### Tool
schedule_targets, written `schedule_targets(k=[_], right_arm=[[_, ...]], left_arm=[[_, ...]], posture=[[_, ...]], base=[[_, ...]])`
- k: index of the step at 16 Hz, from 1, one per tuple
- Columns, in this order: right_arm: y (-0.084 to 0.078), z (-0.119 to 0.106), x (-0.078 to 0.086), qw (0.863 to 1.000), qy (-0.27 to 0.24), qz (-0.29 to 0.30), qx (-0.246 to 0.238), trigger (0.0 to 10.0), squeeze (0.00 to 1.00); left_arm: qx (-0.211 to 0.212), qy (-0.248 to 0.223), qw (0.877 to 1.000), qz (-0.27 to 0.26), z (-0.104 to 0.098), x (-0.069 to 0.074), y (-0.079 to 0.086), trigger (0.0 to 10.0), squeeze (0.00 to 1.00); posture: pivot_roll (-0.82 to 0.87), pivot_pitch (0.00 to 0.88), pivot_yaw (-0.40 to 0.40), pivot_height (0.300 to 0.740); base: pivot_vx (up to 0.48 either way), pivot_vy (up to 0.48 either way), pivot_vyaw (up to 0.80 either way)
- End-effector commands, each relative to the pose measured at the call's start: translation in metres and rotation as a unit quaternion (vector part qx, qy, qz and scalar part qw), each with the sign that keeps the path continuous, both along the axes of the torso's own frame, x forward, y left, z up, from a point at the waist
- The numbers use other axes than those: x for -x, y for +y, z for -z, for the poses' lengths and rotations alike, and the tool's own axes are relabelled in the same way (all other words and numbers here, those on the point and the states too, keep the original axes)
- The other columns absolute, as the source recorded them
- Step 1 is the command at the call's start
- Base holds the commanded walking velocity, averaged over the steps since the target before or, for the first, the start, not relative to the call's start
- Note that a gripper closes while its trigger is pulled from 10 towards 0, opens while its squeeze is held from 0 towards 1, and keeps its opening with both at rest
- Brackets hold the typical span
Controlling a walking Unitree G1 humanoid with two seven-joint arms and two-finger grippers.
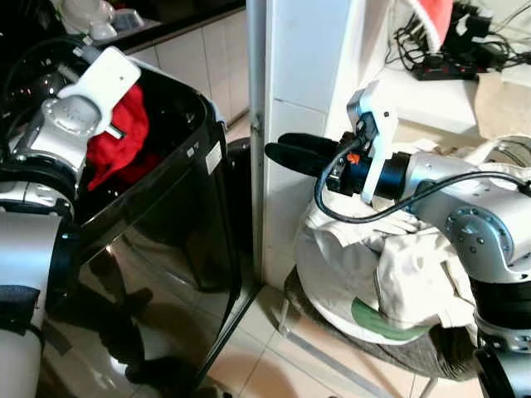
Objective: Clothes washing
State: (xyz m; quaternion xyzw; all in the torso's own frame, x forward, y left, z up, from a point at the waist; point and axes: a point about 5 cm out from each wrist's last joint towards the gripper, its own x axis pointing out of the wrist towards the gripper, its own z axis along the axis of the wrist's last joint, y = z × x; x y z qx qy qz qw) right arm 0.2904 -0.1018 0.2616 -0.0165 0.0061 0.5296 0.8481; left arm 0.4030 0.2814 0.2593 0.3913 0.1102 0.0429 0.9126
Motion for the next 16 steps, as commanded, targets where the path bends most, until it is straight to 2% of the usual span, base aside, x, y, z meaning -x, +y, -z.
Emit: schedule_targets(k=[1, 3, 5, 9, 12, 13, 15, 16], right_arm=[[0.0, -0.002, 0.004, 1.0, -0.003, -0.01, 0.007, 10.0, 0.0], [-0.001, -0.001, 0.004, 1.0, -0.005, -0.013, 0.013, 10.0, 0.0], [0.0, 0.002, 0.003, 1.0, -0.001, -0.014, 0.019, 10.0, 0.0], [-0.003, 0.004, -0.001, 1.0, 0.007, -0.005, 0.025, 10.0, 0.0], [-0.009, 0.007, -0.005, 0.999, 0.014, 0.015, 0.033, 10.0, 0.0], [-0.012, 0.008, -0.008, 0.999, 0.018, 0.028, 0.035, 10.0, 0.0], [-0.014, 0.008, -0.009, 0.999, 0.02, 0.033, 0.036, 10.0, 0.0], [-0.016, 0.009, -0.012, 0.998, 0.02, 0.048, 0.04, 10.0, 0.0]], left_arm=[[0.008, 0.012, 1.0, -0.025, -0.007, 0.004, 0.013, 10.0, 1.0], [0.009, 0.074, 0.997, -0.029, -0.004, 0.01, 0.023, 10.0, 1.0], [0.014, 0.114, 0.993, -0.025, 0.001, 0.015, 0.031, 10.0, 1.0], [0.038, 0.145, 0.988, -0.021, -0.002, 0.024, 0.043, 10.0, 1.0], [0.023, 0.183, 0.983, -0.025, 0.001, 0.033, 0.055, 10.0, 1.0], [0.032, 0.195, 0.98, -0.018, 0.004, 0.036, 0.057, 10.0, 1.0], [0.035, 0.197, 0.98, -0.017, 0.005, 0.037, 0.057, 10.0, 1.0], [0.033, 0.16, 0.986, -0.022, -0.001, 0.034, 0.057, 10.0, 1.0]], posture=[[-0.09, 0.0, 0.051, 0.74], [-0.08, 0.0, 0.048, 0.74], [-0.08, 0.0, 0.043, 0.74], [-0.07, 0.0, 0.034, 0.74], [-0.06, 0.0, 0.032, 0.74], [-0.06, 0.0, 0.031, 0.74], [-0.06, 0.0, 0.031, 0.74], [-0.06, 0.0, 0.031, 0.74]], base=[[0.0, 0.0, 0.0], [0.0, 0.0, 0.0], [0.0, 0.0, 0.0], [0.0, 0.0, 0.0], [0.0, 0.0, 0.0], [0.0, 0.0, 0.0], [0.0, 0.0, 0.0], [0.0, 0.0, 0.0]])
